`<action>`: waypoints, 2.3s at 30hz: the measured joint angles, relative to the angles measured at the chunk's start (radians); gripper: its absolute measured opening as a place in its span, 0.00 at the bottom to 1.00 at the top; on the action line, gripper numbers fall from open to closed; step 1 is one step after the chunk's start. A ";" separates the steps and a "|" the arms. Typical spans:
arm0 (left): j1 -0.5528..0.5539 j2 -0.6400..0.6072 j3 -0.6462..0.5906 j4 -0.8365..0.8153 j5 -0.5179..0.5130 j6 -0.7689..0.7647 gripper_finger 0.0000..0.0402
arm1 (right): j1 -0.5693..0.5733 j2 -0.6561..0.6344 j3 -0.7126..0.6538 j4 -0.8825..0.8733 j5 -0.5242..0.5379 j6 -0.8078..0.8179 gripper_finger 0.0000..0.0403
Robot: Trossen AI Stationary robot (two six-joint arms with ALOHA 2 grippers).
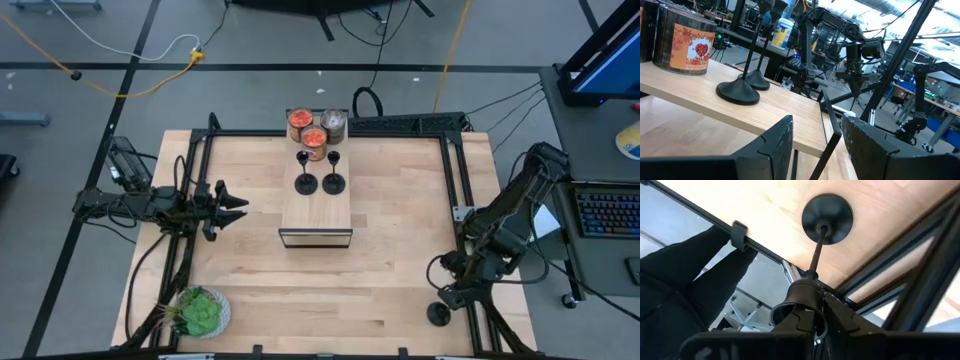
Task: Pick & Place candle stick holders
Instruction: Put the black candle holder on the shelf
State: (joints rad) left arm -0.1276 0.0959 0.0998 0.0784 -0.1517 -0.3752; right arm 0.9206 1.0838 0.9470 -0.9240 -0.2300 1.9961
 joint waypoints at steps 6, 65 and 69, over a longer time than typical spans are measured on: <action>0.000 0.000 0.000 0.000 -0.001 0.000 0.44 | -0.064 -0.017 -0.002 0.016 0.025 -0.088 0.02; 0.000 0.000 0.000 0.000 0.000 -0.027 0.44 | -0.477 -0.064 0.101 0.563 0.264 -0.806 0.01; 0.000 0.000 0.000 0.000 0.000 -0.025 0.44 | -0.518 -0.063 0.215 0.446 0.287 -0.883 0.01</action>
State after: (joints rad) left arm -0.1276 0.0959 0.0998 0.0787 -0.1520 -0.4001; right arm 0.4025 1.0204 1.1621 -0.4777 0.0570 1.1129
